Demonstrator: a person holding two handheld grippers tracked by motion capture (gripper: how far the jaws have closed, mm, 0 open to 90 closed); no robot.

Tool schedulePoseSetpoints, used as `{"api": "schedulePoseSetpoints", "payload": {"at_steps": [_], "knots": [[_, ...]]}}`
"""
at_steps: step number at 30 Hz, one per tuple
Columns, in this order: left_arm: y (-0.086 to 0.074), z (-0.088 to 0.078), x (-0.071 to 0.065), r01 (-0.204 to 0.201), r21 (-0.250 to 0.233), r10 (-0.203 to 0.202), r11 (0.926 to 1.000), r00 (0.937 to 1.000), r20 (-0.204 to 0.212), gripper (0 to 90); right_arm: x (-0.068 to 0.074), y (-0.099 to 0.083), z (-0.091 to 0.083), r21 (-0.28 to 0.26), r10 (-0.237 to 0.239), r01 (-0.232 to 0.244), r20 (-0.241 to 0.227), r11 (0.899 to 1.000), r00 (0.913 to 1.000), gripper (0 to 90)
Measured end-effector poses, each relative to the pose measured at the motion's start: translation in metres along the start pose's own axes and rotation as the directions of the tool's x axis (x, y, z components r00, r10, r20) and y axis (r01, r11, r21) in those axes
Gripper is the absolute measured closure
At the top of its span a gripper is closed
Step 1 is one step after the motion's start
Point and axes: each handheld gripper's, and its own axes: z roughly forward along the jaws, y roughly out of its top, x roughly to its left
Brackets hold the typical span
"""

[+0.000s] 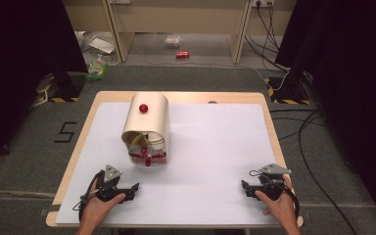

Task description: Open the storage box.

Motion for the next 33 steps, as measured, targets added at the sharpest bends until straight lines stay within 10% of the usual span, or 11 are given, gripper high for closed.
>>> {"api": "schedulePoseSetpoints", "payload": {"at_steps": [17,33], "knots": [[-0.001,-0.005,0.005,0.030,-0.038,-0.029,0.9988,0.9988,0.041,15.3,0.000,0.000,0.000,0.000,0.000,0.000,-0.001,1.000,1.0000,5.8],[0.006,-0.026,-0.017,-0.065,-0.184,0.072,0.9807,0.9970,0.030,17.5,0.000,0.000,0.000,0.003,0.001,-0.001,-0.005,1.000,1.0000,5.1]]}}
